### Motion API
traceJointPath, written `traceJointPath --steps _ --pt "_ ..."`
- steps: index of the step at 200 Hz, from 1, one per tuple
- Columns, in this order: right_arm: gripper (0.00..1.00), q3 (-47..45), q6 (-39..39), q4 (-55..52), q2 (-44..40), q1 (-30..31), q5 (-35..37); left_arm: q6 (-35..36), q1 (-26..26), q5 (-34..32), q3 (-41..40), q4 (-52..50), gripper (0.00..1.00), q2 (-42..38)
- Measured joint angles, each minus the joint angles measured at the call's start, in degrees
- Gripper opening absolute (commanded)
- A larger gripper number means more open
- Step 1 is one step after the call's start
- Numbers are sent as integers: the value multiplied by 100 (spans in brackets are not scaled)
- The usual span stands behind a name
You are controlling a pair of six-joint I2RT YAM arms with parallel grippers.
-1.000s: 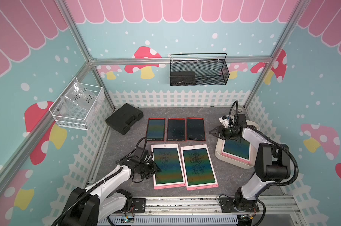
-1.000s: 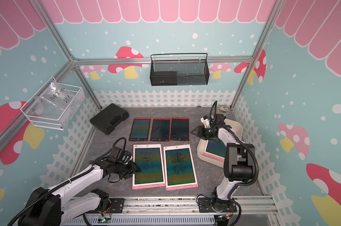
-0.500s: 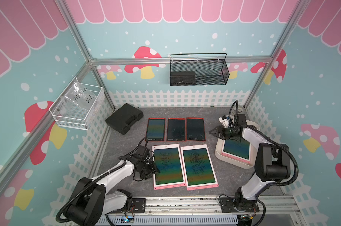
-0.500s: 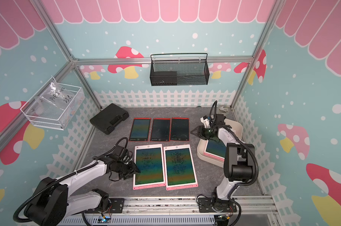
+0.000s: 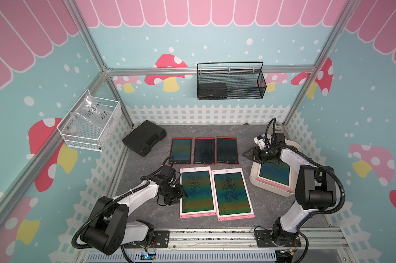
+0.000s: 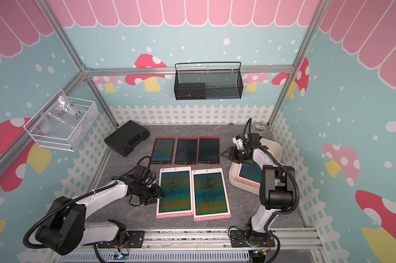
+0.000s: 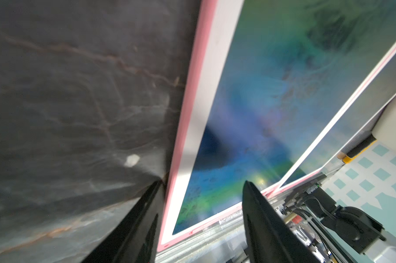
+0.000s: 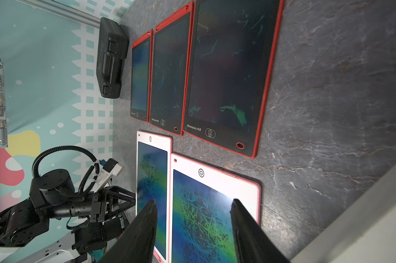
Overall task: Take out the writing tablet from the storage box
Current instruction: Place the writing tablet at the center of the board.
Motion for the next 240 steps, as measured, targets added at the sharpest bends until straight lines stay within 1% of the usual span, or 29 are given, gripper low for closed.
traceJointPath --steps 15,47,74,102,127,147,161,190,208,240 --pt "55 0 -4 -13 46 0 2 15 37 -57 46 -87 65 0" --pt "55 50 -26 -81 55 0 15 46 111 -245 170 -387 66 -26" --pt "55 212 -66 -136 55 0 111 74 251 -455 450 -741 66 -249" --pt "54 382 -103 -238 52 -9 317 173 310 -643 1161 -1095 67 -317" --pt "54 444 -98 -308 -24 -140 514 240 146 -848 2103 -1394 67 -7" --pt "54 444 -52 -343 -205 -481 667 289 -208 -990 3014 -1556 67 483" --pt "54 444 9 -354 -372 -807 826 326 -516 -1058 3764 -1615 67 979" --pt "54 518 79 -686 -544 -1410 1519 457 -1134 -1130 5329 -1547 66 2258" --pt "54 699 72 -1113 -452 -1547 2061 509 -1427 -1034 6212 -1513 66 3082" --pt "57 868 70 -1685 -374 -1558 3005 636 -1834 -739 7914 -1558 65 4568"
